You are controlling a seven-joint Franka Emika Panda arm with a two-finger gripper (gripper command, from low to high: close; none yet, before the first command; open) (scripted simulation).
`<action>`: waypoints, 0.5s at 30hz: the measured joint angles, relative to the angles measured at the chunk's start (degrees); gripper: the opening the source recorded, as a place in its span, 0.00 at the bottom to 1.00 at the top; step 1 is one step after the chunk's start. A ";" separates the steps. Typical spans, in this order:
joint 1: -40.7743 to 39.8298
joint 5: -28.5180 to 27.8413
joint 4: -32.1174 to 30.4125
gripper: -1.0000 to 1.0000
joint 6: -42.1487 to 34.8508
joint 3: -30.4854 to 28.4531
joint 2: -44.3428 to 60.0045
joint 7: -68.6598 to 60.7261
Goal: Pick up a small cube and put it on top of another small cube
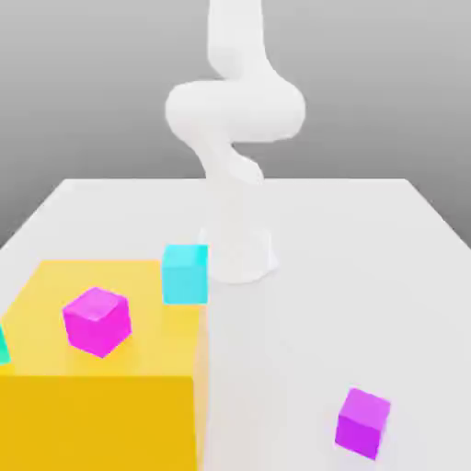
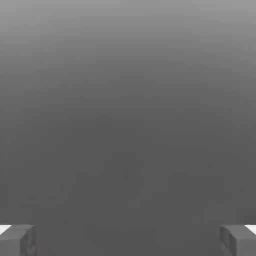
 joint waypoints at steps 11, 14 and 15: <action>7.84 0.13 -4.35 0.50 9.44 0.45 23.21 -15.88; 9.59 0.18 -5.52 0.50 11.97 0.93 29.44 -20.15; 10.09 0.20 -5.91 0.50 12.82 1.17 31.51 -21.58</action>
